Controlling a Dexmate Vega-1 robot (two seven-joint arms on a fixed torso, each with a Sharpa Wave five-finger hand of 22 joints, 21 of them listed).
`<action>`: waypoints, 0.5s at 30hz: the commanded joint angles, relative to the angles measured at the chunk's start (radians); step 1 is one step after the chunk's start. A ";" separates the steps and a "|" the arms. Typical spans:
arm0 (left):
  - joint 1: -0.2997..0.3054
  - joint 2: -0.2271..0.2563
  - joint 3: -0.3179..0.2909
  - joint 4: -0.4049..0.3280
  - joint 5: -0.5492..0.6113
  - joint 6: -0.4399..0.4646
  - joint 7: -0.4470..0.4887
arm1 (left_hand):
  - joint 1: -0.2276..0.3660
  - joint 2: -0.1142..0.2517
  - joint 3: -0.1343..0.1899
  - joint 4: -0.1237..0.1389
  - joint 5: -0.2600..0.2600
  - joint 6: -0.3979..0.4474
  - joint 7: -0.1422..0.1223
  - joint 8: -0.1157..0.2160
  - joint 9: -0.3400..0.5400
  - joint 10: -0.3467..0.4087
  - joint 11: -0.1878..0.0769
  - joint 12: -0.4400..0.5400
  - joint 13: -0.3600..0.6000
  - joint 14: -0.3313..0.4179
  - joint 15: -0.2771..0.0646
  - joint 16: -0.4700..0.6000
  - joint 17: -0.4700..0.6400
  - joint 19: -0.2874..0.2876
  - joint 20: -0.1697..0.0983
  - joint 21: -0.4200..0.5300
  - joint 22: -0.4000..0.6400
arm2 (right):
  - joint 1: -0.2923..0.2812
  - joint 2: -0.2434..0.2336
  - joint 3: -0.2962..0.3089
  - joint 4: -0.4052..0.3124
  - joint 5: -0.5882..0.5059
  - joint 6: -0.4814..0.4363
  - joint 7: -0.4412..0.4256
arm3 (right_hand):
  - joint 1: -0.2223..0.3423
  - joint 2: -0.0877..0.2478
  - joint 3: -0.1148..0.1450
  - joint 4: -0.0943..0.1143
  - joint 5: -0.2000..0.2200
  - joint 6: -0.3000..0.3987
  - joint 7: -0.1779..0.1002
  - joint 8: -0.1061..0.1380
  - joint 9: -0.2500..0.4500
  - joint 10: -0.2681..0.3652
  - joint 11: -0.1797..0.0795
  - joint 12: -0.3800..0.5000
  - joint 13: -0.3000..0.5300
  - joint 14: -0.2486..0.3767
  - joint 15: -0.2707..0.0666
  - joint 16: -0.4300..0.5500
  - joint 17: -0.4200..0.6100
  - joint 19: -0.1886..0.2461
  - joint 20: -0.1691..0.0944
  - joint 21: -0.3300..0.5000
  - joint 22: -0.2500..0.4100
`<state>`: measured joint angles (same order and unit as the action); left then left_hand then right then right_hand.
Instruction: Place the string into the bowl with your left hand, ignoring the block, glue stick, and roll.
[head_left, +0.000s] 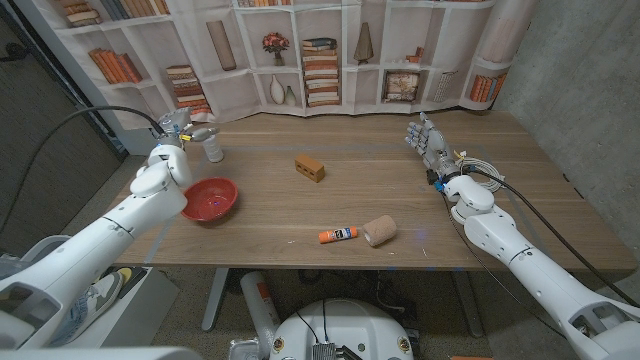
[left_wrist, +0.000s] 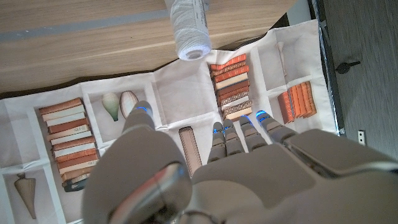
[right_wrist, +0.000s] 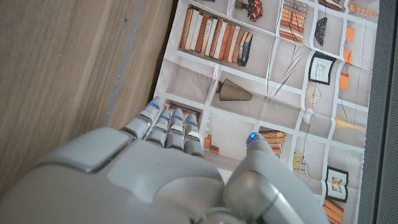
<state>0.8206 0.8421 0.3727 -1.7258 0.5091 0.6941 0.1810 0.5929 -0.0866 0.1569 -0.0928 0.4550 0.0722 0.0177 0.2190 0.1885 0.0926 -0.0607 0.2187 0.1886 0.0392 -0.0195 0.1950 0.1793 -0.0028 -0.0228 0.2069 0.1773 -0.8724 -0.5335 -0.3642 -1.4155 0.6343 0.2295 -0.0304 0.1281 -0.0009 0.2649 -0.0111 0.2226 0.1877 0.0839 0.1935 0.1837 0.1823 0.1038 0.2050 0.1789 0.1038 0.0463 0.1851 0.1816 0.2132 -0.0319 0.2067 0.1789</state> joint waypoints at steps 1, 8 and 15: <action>-0.093 -0.009 0.071 0.066 0.043 0.020 -0.062 | 0.019 -0.003 0.000 -0.009 0.006 0.015 -0.004 0.005 0.003 0.018 -0.003 0.005 0.004 0.014 -0.005 0.002 0.001 0.010 -0.004 0.004 0.002 | -0.010 -0.006 0.002 -0.021 -0.006 -0.010 -0.020 | 0.002 -0.005 -0.004 0.000 0.007 0.009 -0.001 0.001 0.003 0.003 -0.001 0.005 0.005 0.005 0.001 0.001 0.002 0.003 0.004 -0.003 0.006; -0.145 -0.030 0.094 0.124 0.043 0.004 -0.087 | 0.038 -0.017 -0.006 -0.020 0.007 0.041 -0.011 0.012 0.003 0.040 -0.014 0.010 0.005 0.036 -0.012 0.006 0.001 0.028 -0.008 0.008 0.002 | -0.014 -0.014 0.002 -0.044 -0.013 -0.027 -0.038 | 0.002 -0.005 -0.005 0.000 0.007 0.009 -0.001 0.001 0.003 0.004 -0.002 0.005 0.005 0.009 0.000 0.003 0.002 0.003 0.003 -0.003 0.006; -0.189 -0.047 0.124 0.174 0.055 -0.003 -0.112 | 0.050 -0.025 -0.011 -0.028 0.008 0.045 -0.016 0.011 0.003 0.043 -0.018 0.009 0.005 0.044 -0.015 0.007 0.001 0.038 -0.008 0.010 0.002 | -0.016 -0.018 0.003 -0.058 -0.020 -0.033 -0.052 | 0.002 -0.004 -0.006 -0.001 0.007 0.010 0.000 0.001 0.004 0.005 -0.002 0.005 0.005 0.010 0.001 0.003 0.002 0.003 0.004 -0.003 0.006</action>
<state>0.7032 0.8214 0.4530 -1.6263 0.5443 0.7011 0.1097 0.6285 -0.1117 0.1444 -0.1133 0.4587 0.1094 0.0053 0.2273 0.1885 0.1263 -0.0733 0.2187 0.1885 0.0734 -0.0312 0.1951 0.1792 0.0234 -0.0327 0.2110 0.1772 -0.8832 -0.5434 -0.3633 -1.4471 0.6247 0.2098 -0.0616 0.1281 -0.0010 0.2620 -0.0139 0.2226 0.1877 0.0839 0.1935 0.1837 0.1822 0.1038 0.2050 0.1789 0.1037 0.0463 0.1851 0.1816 0.2132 -0.0320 0.2067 0.1842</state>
